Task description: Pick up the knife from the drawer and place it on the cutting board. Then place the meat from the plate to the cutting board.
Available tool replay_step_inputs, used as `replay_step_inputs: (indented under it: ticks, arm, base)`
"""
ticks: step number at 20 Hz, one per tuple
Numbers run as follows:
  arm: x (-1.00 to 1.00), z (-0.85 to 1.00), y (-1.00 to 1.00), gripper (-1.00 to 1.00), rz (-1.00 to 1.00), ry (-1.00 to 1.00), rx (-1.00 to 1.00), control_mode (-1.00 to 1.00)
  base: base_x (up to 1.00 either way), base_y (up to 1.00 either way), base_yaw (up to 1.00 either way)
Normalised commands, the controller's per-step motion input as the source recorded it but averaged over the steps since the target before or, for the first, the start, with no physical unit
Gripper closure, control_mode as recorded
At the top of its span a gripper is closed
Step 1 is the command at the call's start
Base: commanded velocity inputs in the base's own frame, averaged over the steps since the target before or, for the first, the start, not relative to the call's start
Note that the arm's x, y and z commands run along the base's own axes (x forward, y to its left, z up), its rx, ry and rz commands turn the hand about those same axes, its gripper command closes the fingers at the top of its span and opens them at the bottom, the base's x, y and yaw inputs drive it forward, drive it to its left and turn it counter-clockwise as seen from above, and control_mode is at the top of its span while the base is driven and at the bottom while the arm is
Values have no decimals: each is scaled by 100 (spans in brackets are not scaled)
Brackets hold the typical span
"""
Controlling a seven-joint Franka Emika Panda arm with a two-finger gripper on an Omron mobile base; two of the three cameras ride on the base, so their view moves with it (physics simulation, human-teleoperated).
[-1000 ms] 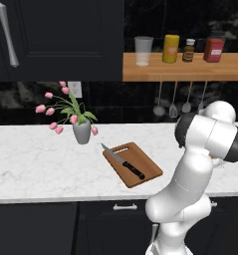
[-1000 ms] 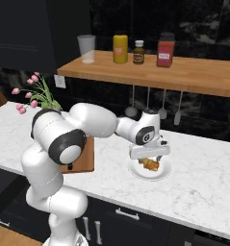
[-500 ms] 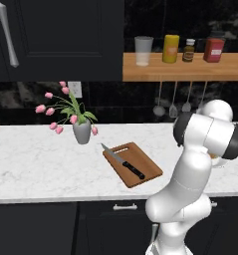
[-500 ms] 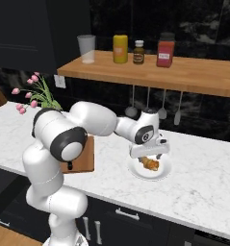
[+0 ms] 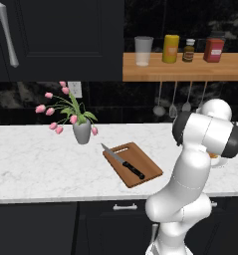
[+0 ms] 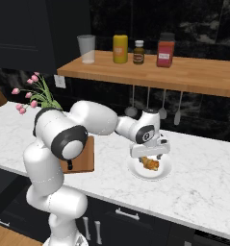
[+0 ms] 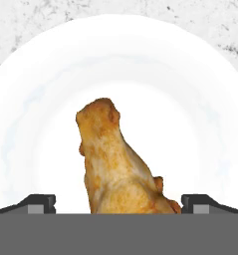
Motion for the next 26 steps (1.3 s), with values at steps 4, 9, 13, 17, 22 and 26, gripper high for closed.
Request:
replay_step_inputs:
  ticks: [4, 9, 13, 17, 22, 26]
  arm:
    - [0, -14, 0, -100, 0, 0, 0, -100]
    - [0, -16, 0, -100, 1, 0, 0, -100]
    - [-7, -29, 0, -100, 2, 0, 0, -100]
    - [-9, -26, 0, -100, 3, 0, 0, -100]
    - [-4, 0, 6, 100, 1, 0, 0, -100]
    - [-10, 0, 3, 100, 0, -3, 0, -100]
  base:
    - [0, 0, 0]
    - [0, 0, 0]
    - [0, 0, 0]
    - [0, 0, 0]
    - [0, 0, 0]
    - [0, 0, 0]
